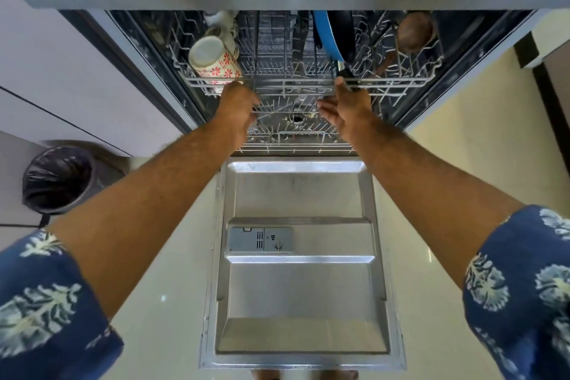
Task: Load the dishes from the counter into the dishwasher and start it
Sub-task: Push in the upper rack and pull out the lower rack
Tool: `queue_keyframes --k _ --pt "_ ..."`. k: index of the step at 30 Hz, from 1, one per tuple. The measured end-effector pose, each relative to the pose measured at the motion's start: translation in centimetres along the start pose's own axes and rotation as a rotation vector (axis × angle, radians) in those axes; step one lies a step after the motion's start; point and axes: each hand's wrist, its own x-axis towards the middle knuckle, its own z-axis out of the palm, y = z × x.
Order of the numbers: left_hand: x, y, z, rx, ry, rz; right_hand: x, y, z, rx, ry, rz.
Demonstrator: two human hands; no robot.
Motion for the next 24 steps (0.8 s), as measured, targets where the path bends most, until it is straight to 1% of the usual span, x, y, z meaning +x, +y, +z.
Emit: queue_keyframes --k 2,5,7,9,11,12,14,16,19,21,22,24 --pt "0.2 0.2 -0.2 0.004 -0.017 0.003 0.1 -0.1 0.1 -0.04 -0.008 -0.011" --pt "0.5 0.1 -0.7 0.069 -0.029 0.03 -0.2 0.0 0.1 -0.109 -0.006 -0.044" --pt "0.6 -1.0 -1.2 0.161 -0.047 0.08 -0.2 0.4 -0.3 -0.192 0.007 -0.089" --pt "0.7 -2.9 -1.8 0.169 -0.047 0.163 -0.4 1.4 -1.2 -0.248 -0.018 -0.123" --pt "0.8 -5.3 -2.4 0.123 -0.03 0.243 -0.3 3.7 -2.3 -0.333 -0.04 -0.226" --pt "1.1 -6.7 -2.4 0.161 -0.015 0.271 -0.2 5.1 -3.0 -0.429 -0.033 -0.304" --pt "2.0 -9.4 -2.3 0.317 -0.008 0.292 0.2 8.0 -4.3 -0.637 -0.01 -0.449" --pt "3.9 -12.2 -2.1 0.512 -0.052 0.31 1.6 10.8 -5.6 -0.808 -0.018 -0.514" --pt "7.1 -14.9 -1.6 0.911 -0.172 0.429 4.7 13.2 -6.6 -1.105 -0.112 -0.492" --pt "9.9 -16.2 -0.8 1.151 -0.264 0.529 7.4 13.8 -6.6 -1.262 -0.169 -0.544" --pt "11.5 -16.8 -0.5 1.263 -0.301 0.55 8.9 13.9 -6.3 -1.352 -0.195 -0.597" --pt "14.3 -17.9 -0.1 1.444 -0.346 0.519 11.9 13.8 -5.3 -1.526 -0.264 -0.669"
